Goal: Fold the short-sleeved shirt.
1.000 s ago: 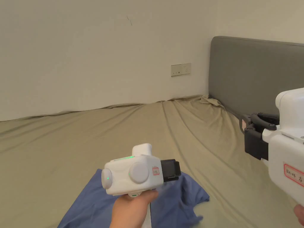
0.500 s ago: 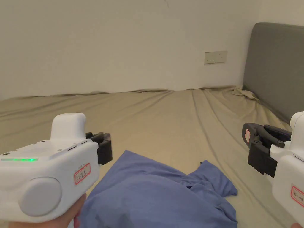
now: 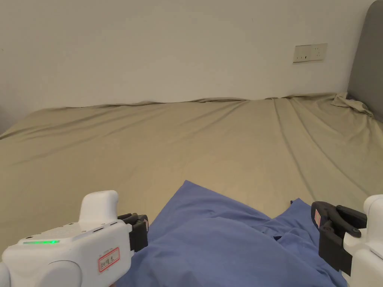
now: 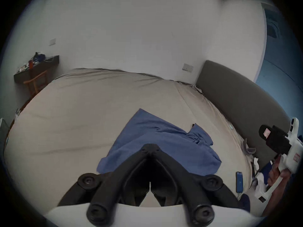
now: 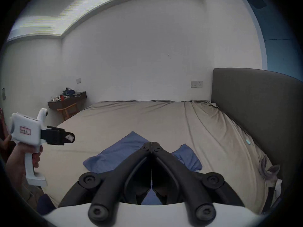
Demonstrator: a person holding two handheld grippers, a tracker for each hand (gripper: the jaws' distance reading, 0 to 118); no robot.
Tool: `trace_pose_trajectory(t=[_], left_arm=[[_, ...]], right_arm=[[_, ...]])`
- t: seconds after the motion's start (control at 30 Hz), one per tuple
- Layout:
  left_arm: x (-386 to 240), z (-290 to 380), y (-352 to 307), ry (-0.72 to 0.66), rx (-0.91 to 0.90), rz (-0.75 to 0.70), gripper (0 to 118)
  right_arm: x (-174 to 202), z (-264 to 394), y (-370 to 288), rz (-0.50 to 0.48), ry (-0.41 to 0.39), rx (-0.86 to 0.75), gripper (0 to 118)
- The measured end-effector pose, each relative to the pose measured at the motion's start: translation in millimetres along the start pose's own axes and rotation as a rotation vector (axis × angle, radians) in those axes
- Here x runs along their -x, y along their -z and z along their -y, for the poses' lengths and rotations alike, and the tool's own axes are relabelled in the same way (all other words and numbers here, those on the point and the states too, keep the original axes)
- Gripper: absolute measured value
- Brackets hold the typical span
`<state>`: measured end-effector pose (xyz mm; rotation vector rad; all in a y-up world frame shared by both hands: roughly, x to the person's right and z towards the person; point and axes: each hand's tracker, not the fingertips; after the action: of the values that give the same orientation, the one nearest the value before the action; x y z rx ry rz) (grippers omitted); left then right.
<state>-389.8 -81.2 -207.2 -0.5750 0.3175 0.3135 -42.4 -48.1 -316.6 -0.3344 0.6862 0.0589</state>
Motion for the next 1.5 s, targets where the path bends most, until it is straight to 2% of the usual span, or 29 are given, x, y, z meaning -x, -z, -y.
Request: trace_pose_trajectory(t=[0.47, 0.5, 0.53, 0.57, 0.6, 0.67, 0.73, 0.77, 0.83, 0.93, 1.0, 1.03, 1.07, 1.1, 1.13, 1.17, 1.2, 1.23, 1.33, 1.43, 1.5], left_arm=[[5.5, -48.4, 224.6, 0.073, 0.132, 0.041, 0], [8.8, -55.4, 248.8, 0.071, 0.146, 0.045, 9], [13.2, -60.8, 273.2, 0.058, 0.157, 0.055, 53], [15.7, -64.5, 295.2, 0.034, 0.187, 0.036, 110], [18.3, -65.1, 320.6, 0.008, 0.284, -0.019, 118], [19.5, -55.2, 353.0, 0.035, 0.266, -0.065, 118], [23.6, -44.6, 383.7, 0.018, 0.332, -0.122, 118], [26.6, -68.0, 386.5, 0.024, 0.346, -0.154, 118], [30.0, -66.4, 402.6, 0.048, 0.342, -0.17, 118], [29.1, -46.0, 422.5, 0.117, 0.436, -0.22, 118], [27.1, -44.5, 415.2, 0.139, 0.375, -0.219, 115], [23.5, -44.9, 417.8, 0.136, 0.364, -0.22, 108], [22.4, -45.9, 417.4, 0.134, 0.385, -0.222, 96], [21.5, -47.9, 412.7, 0.134, 0.386, -0.227, 59], [20.5, -51.4, 406.6, 0.136, 0.348, -0.243, 59], [16.4, -55.2, 402.1, 0.146, 0.336, -0.235, 44], [16.3, -56.2, 399.9, 0.174, 0.331, -0.263, 17], [18.2, -55.7, 395.2, 0.19, 0.331, -0.297, 2], [28.6, -56.6, 379.1, 0.108, 0.281, -0.214, 2], [40.1, -67.2, 346.7, -0.076, 0.215, -0.108, 2], [35.3, -71.7, 316.3, -0.094, 0.143, -0.013, 2]], right_arm=[[-37.6, 37.6, 73.9, 0.047, 0.059, 0.104, 3], [-39.3, 41.1, 76.5, 0.047, 0.061, 0.115, 3], [-41.1, 44.5, 78.5, 0.05, 0.06, 0.129, 3], [-42.9, 47.6, 79.6, 0.051, 0.058, 0.136, 3], [-45.5, 51.6, 80.8, 0.05, 0.055, 0.145, 3], [-50.7, 58.1, 81.7, 0.047, 0.05, 0.165, 3], [-56.2, 66.1, 82.5, 0.049, 0.041, 0.198, 3], [-58.1, 69.5, 82.8, 0.054, 0.039, 0.211, 3], [-62.8, 77.3, 83.1, 0.056, 0.041, 0.24, 3], [-66.3, 86.6, 82.9, 0.054, 0.053, 0.275, 3], [-66.0, 90.0, 82.0, 0.054, 0.057, 0.284, 3], [-65.7, 90.9, 82.0, 0.054, 0.057, 0.287, 3], [-65.5, 91.3, 82.3, 0.056, 0.056, 0.29, 3], [-65.3, 91.6, 83.1, 0.056, 0.055, 0.291, 3], [-64.5, 91.7, 84.0, 0.056, 0.057, 0.292, 3], [-63.9, 91.4, 85.1, 0.057, 0.059, 0.291, 3], [-63.0, 90.8, 86.3, 0.059, 0.06, 0.291, 3], [-61.7, 90.1, 87.6, 0.064, 0.061, 0.295, 3], [-59.5, 90.8, 88.3, 0.088, 0.045, 0.314, 3], [-64.9, 92.5, 85.4, 0.096, 0.059, 0.326, 3], [-69.4, 91.2, 82.8, 0.101, 0.075, 0.326, 3]])
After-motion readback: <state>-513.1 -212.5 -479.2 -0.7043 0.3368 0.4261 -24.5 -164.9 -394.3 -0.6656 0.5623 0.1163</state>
